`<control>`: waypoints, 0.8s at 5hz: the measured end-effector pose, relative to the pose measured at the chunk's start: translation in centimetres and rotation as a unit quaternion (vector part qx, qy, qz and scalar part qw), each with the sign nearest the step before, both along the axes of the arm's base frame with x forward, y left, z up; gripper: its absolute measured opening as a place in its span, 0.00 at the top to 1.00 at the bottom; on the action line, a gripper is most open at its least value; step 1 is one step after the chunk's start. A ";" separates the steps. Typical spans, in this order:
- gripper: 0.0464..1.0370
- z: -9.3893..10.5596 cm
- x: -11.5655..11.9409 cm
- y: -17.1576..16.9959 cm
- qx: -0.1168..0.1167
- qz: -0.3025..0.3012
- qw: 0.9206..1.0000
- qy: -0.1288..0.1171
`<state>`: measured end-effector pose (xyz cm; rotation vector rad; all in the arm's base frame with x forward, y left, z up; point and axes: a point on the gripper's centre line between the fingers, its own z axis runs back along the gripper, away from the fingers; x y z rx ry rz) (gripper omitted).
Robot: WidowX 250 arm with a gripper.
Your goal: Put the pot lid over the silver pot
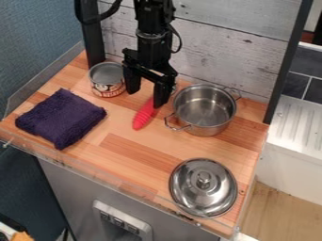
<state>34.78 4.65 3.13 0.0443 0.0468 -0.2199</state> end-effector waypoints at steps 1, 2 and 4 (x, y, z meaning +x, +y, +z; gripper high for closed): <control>0.04 -1.2 -0.4 -0.1 -0.002 0.004 1.000 0.018; 0.04 -0.2 -2.3 -3.2 0.007 -0.032 0.999 0.014; 0.04 1.5 -5.0 -9.5 0.009 -0.114 0.993 -0.029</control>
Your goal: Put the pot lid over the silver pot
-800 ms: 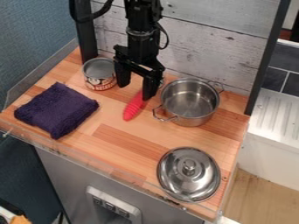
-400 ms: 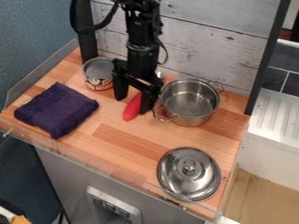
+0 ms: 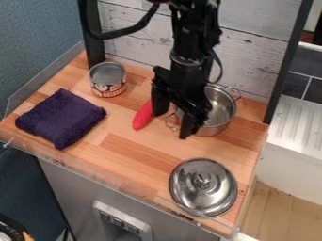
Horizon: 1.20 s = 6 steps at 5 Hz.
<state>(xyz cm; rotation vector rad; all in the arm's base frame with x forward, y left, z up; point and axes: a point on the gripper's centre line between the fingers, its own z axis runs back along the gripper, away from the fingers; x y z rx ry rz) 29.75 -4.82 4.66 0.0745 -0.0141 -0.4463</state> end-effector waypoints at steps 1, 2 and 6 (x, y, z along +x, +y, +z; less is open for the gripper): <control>0.04 -1.4 -1.4 -3.1 -0.006 -0.031 0.999 -0.001; 0.04 -3.5 -2.3 -4.7 -0.010 -0.018 1.000 -0.004; 0.53 -4.2 -3.2 -5.1 0.005 -0.023 1.000 0.011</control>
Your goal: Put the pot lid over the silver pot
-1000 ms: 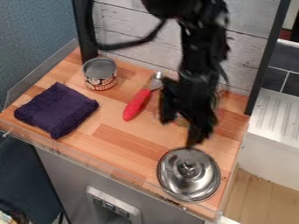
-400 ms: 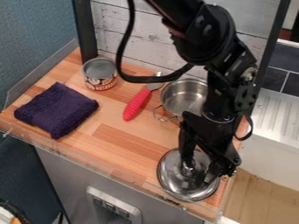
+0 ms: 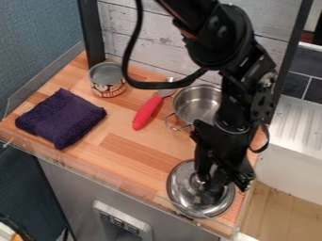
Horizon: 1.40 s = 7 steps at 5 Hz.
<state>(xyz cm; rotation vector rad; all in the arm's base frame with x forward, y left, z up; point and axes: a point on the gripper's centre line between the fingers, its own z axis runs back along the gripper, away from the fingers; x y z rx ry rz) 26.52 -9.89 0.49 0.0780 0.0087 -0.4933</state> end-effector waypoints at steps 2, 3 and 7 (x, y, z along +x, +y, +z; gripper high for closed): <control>0.03 0.9 -0.4 1.2 -0.008 0.016 1.000 0.004; 0.03 0.8 -0.6 1.4 -0.009 0.015 1.000 0.007; 0.76 -0.2 0.2 1.2 -0.007 0.020 1.000 0.012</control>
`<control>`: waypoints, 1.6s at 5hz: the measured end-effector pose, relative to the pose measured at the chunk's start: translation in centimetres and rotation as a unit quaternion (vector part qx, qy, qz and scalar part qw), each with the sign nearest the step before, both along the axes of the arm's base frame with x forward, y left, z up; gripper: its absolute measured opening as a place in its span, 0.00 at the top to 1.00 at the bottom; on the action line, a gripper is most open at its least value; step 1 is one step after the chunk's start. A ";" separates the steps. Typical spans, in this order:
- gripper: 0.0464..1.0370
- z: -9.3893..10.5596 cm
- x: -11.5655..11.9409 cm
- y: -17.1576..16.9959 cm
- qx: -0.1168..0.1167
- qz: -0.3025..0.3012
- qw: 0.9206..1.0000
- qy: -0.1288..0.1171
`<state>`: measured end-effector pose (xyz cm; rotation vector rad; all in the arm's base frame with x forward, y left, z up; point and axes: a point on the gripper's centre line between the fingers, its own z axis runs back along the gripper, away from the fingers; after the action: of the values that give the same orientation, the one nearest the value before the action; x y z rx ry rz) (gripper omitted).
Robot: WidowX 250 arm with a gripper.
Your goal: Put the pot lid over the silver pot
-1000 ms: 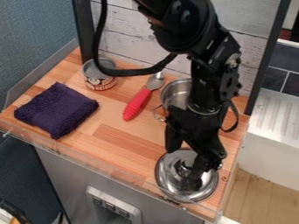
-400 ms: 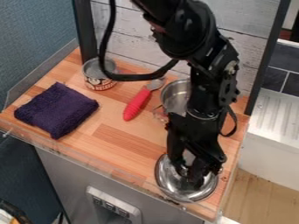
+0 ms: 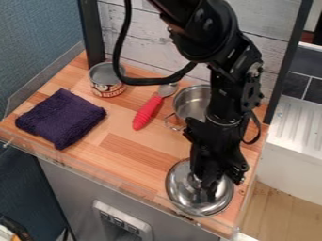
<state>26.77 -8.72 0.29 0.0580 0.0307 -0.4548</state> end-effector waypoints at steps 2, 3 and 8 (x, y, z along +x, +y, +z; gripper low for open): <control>0.77 0.3 0.0 1.1 0.000 0.004 1.000 0.013; 0.77 2.4 1.2 2.1 -0.019 0.024 1.000 -0.004; 0.77 3.7 12.8 2.5 -0.005 0.067 0.996 -0.058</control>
<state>39.56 -6.23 4.01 0.0725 -0.0804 -0.3178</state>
